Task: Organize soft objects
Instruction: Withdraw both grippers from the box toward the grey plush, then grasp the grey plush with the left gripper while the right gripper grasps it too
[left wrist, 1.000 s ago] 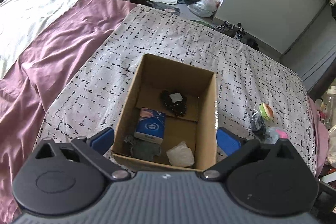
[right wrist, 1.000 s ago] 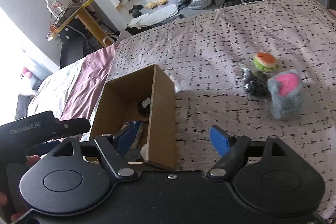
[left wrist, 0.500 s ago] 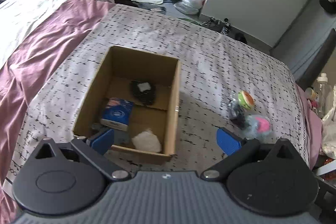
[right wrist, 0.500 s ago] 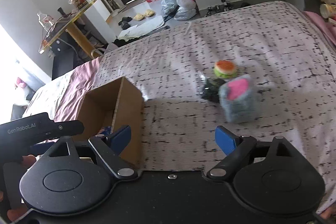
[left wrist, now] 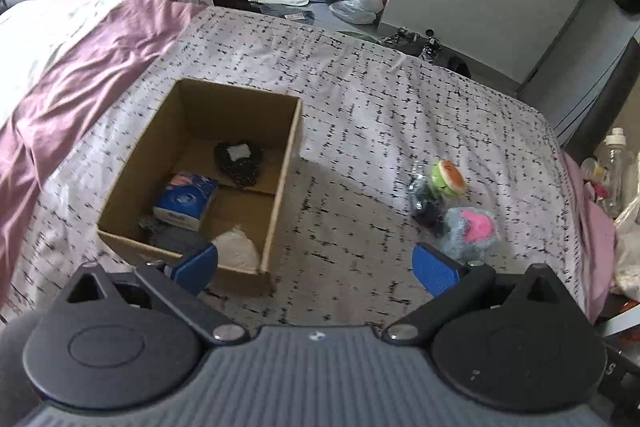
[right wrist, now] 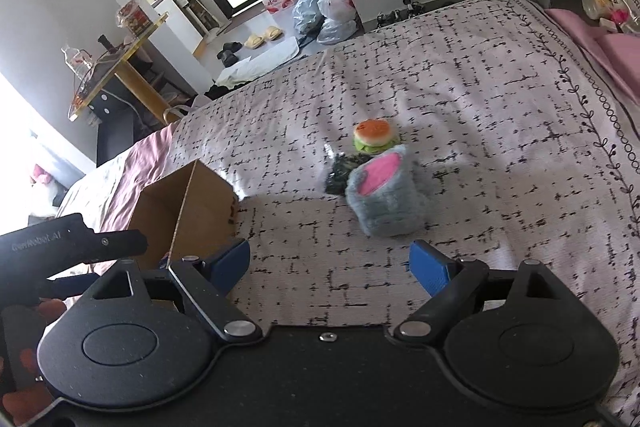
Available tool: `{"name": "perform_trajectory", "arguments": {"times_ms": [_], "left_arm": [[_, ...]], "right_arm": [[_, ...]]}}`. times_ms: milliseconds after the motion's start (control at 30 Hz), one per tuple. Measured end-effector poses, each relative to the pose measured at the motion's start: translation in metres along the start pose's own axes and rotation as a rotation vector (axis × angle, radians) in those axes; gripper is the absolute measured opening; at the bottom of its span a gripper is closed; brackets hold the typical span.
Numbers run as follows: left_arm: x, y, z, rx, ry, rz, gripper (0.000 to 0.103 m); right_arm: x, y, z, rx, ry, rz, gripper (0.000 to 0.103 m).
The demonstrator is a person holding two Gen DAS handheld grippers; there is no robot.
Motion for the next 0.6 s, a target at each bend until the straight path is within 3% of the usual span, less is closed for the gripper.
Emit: {"name": "perform_trajectory", "arguments": {"times_ms": [200,433,600], "left_arm": [[-0.025,0.005,-0.004,-0.004,-0.024,-0.045,0.103],[-0.054,0.008,-0.011,-0.034,0.005,-0.098,0.101],[-0.079,0.01,-0.023,-0.036,0.011,-0.161,0.099]], "right_arm": [[-0.029,-0.005,0.001,-0.01,-0.016,-0.045,0.08],[-0.063,-0.008,-0.008,-0.024,-0.017,-0.116,0.061],[-0.085,-0.009,-0.02,-0.037,-0.026,-0.205,0.055]]}}
Point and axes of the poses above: each gripper's, at about its wrist camera, not at the fingertips, and z roughly against the way its jaws point, x to its left, y to its underside, the point moved 2 cm from there along -z, roughly the way its jaws point, and after that the axes turned 1 degree about -x, right-handed, at the moved point
